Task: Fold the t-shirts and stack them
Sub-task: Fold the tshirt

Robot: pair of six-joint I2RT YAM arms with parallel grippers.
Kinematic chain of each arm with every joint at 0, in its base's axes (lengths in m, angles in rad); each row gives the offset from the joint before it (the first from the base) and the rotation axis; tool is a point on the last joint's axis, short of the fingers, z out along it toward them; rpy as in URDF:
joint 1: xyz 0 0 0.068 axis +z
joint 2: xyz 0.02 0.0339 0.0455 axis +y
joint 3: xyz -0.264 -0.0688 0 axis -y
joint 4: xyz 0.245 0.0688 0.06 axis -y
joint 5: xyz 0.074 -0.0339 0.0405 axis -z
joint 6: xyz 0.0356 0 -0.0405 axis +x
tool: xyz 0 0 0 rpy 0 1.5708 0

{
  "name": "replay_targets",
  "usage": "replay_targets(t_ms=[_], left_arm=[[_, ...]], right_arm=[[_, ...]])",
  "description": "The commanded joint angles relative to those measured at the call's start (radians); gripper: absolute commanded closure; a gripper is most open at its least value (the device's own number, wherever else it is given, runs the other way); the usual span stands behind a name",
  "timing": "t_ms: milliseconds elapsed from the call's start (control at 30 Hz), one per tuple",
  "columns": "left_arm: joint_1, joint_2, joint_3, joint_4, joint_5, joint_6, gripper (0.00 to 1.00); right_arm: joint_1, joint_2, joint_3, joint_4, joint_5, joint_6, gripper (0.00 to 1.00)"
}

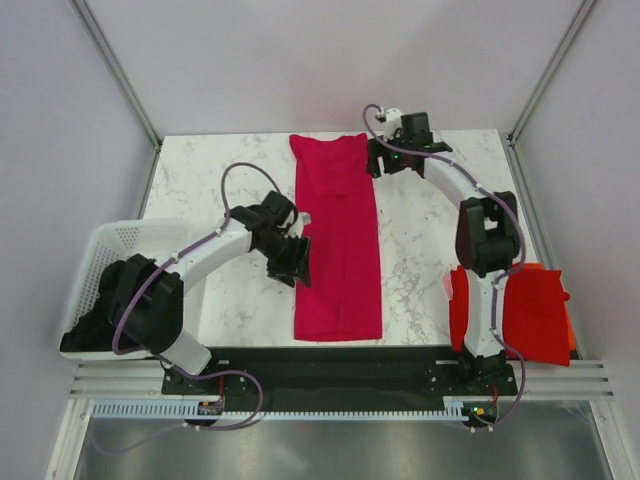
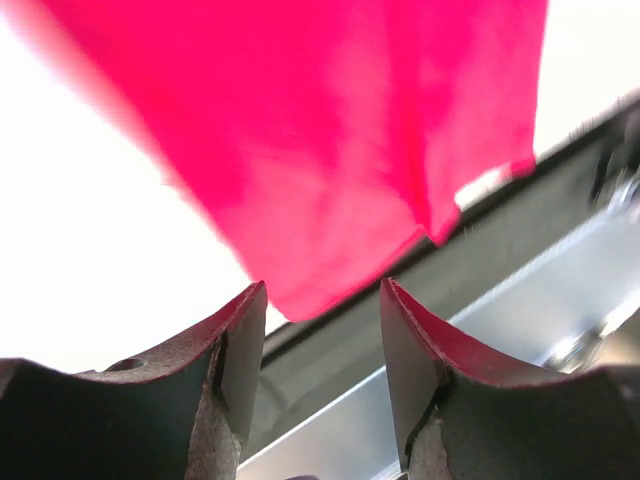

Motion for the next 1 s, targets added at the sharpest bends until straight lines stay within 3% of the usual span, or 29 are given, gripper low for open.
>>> replay_targets(t_ms=[0,133,267,467,733,967], left_arm=[[0.134,0.005,0.003,-0.040,-0.026,-0.122,0.45],[0.165,0.022,-0.050,0.025,0.040,-0.177,0.46],[0.173,0.013,-0.165,0.084,0.115,-0.225,0.44],[0.179,-0.013,-0.274,0.144,0.169,-0.240,0.42],[0.182,0.034,-0.371,0.217,0.250,-0.251,0.43],[0.170,0.016,-0.438,0.274,0.253,-0.285,0.48]], right_arm=[[-0.048,-0.234,-0.171,-0.023,-0.115,0.098,0.22],[-0.053,-0.364,-0.394,-0.162,-0.272,0.191,0.28],[-0.062,-0.489,-0.745,-0.194,-0.425,0.270,0.31],[-0.063,-0.619,-1.048,-0.257,-0.504,0.262,0.34],[0.015,-0.710,-1.208,-0.260,-0.493,0.383,0.34],[0.090,-0.678,-1.222,-0.231,-0.419,0.484,0.33]])
